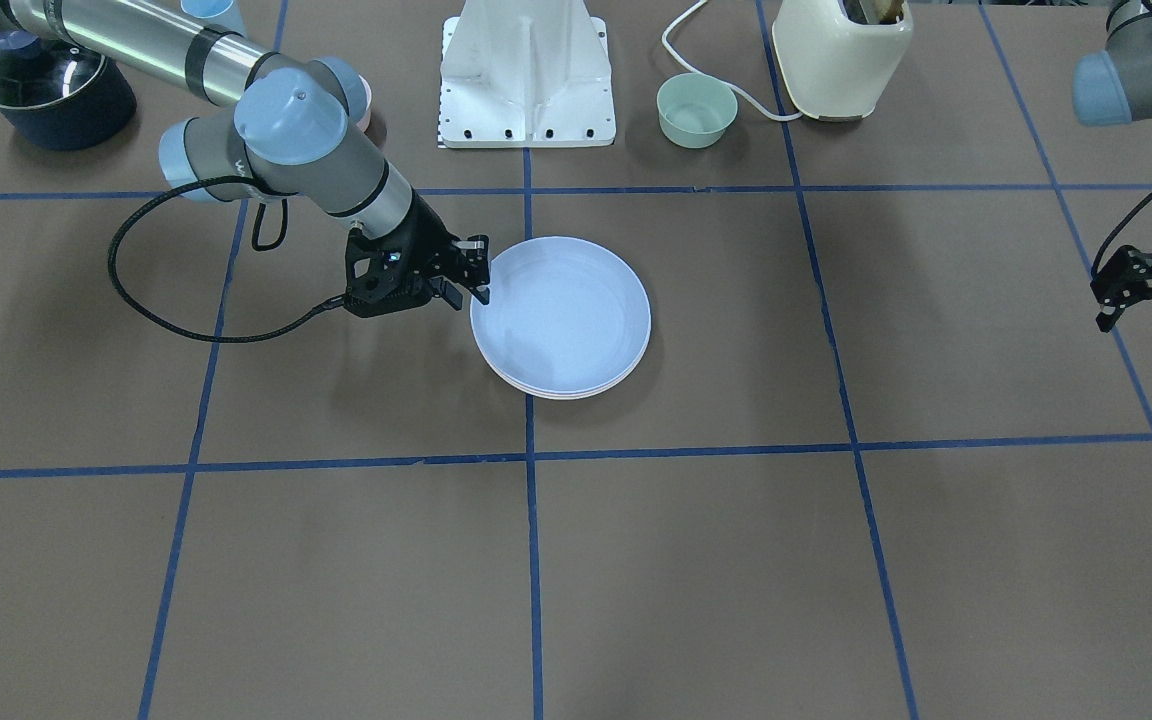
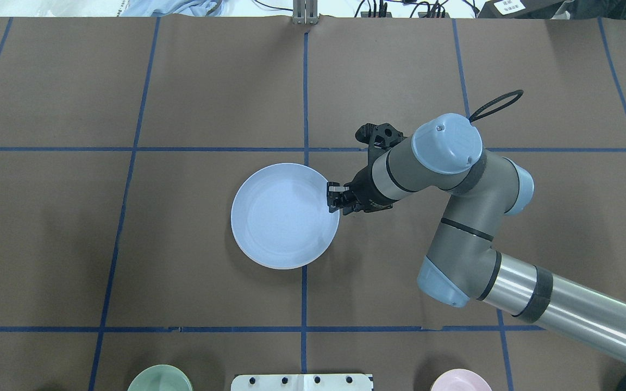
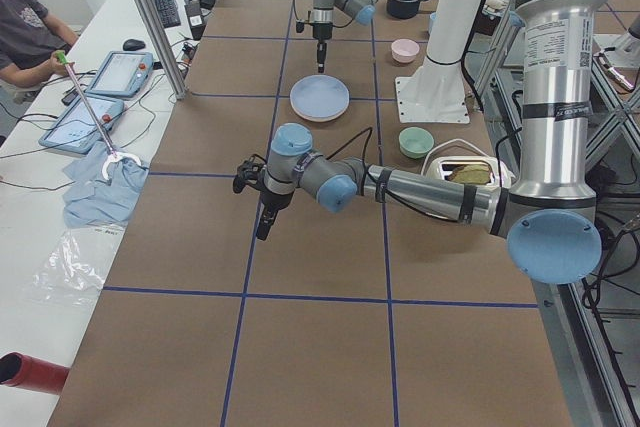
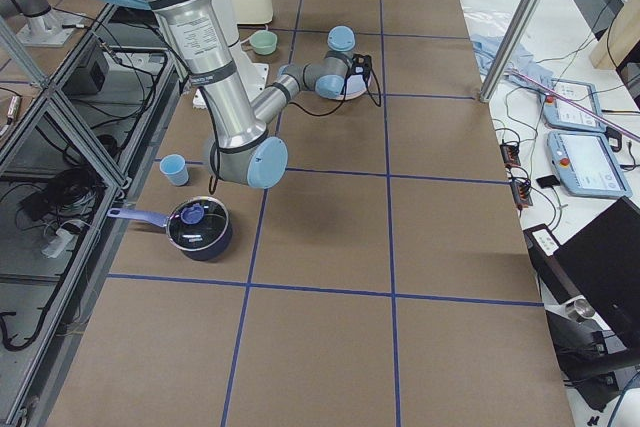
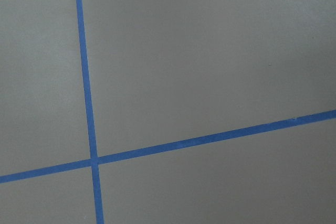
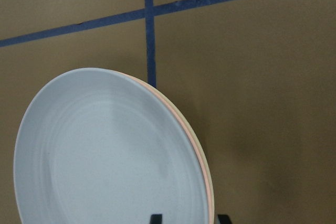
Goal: Stack three plates with pink and blue
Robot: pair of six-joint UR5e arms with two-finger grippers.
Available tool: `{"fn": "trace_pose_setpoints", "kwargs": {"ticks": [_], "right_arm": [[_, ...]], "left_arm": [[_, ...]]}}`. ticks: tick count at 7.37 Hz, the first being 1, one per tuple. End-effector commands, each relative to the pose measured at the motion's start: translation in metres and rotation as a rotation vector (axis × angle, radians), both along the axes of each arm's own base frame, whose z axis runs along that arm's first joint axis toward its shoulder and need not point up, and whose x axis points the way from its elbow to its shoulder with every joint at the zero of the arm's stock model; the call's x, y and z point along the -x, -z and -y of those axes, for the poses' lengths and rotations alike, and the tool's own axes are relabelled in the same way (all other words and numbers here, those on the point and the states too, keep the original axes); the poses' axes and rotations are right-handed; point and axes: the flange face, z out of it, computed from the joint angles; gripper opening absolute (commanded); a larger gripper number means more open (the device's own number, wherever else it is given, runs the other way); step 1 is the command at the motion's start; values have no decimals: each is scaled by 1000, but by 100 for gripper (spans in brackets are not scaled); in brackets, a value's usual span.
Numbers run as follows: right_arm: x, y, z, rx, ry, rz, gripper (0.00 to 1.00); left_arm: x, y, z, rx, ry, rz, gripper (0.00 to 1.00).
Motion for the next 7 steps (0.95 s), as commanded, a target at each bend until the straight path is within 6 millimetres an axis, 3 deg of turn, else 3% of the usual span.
{"fn": "trace_pose_setpoints", "kwargs": {"ticks": [1,2,3,5,7], "right_arm": [[-73,-2,55,62,-95,-21,100],[-126,-16,84,78,-116,-84,100],[-177,-46,94,-1,-85,-182,100],[-267,-145,96,-151,31,-366,100],[-365,-241,84,-290,151,-473,100]], "left_arm": [[8,0,1,3,11,-8,100],[17,-2,2,-7,-18,-19,100],[30,-10,2,-22,-63,-29,100],[61,-17,4,-42,-82,9,100],[126,-34,1,-86,-168,98,100]]}}
